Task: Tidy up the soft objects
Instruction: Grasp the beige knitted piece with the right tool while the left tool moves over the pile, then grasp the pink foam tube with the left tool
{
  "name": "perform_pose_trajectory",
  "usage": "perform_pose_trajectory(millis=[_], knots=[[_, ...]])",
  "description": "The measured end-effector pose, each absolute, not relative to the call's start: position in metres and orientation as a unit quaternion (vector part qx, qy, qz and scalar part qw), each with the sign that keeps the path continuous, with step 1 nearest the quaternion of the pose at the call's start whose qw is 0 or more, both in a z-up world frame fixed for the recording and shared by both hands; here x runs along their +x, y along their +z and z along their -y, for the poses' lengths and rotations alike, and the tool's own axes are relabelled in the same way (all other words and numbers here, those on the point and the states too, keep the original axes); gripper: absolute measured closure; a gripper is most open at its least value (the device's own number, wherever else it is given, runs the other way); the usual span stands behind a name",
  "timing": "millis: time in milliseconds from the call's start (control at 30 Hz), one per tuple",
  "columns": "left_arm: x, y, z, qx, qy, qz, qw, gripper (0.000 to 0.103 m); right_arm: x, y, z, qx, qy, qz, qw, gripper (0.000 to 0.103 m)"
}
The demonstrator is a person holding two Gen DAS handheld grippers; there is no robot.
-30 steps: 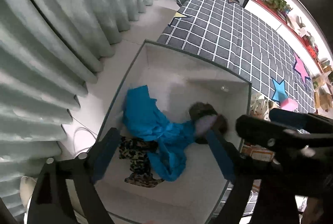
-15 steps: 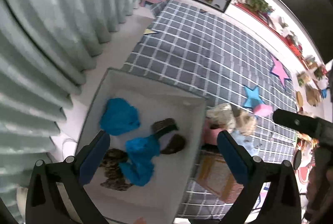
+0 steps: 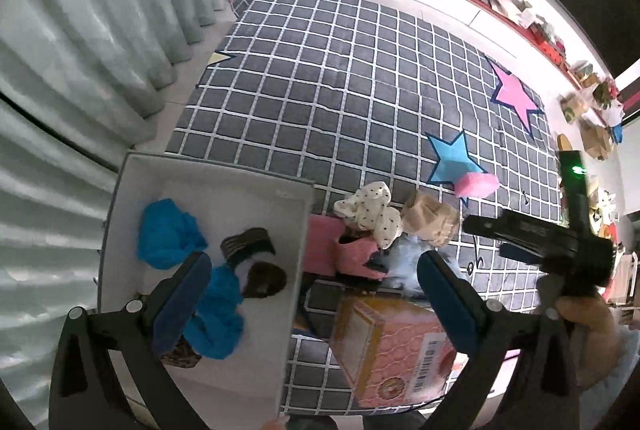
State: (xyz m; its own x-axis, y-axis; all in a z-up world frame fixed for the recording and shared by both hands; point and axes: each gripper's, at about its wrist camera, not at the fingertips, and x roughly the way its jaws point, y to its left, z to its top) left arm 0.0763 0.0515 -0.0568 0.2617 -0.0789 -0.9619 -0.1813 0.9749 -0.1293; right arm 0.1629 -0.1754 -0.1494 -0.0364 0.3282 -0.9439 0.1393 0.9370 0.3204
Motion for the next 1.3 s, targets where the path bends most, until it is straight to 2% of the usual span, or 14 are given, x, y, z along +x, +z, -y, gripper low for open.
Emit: perform_pose_trajectory(millis=[400,500,533,600,933,1300], knots=[[0.094,-0.067,-0.029,-0.07,0.049,-0.631,0.771,0.0,0.191,-0.218,0.132,0.177,0.088,-0.731,0.653,0.002],[0.101,-0.067,-0.021,-0.061,0.048,-0.634,0.77,0.0,0.188,-0.224,0.129,0.155,0.091,-0.738,0.651,0.042],[0.105,-0.067,-0.017,-0.059,0.046,-0.634,0.77,0.0,0.186,-0.224,0.131,0.155,0.097,-0.738,0.65,0.052],[0.111,-0.067,-0.009,-0.057,0.041,-0.636,0.769,0.0,0.182,-0.226,0.141,0.167,0.11,-0.742,0.64,0.064],[0.16,-0.082,0.088,-0.051,-0.037,-0.654,0.754,0.0,0.162,-0.199,0.261,0.24,0.084,-0.707,0.66,0.066],[0.219,-0.162,0.193,-0.052,-0.006,-0.668,0.742,0.0,0.129,-0.186,0.357,0.271,0.041,-0.69,0.67,0.066]])
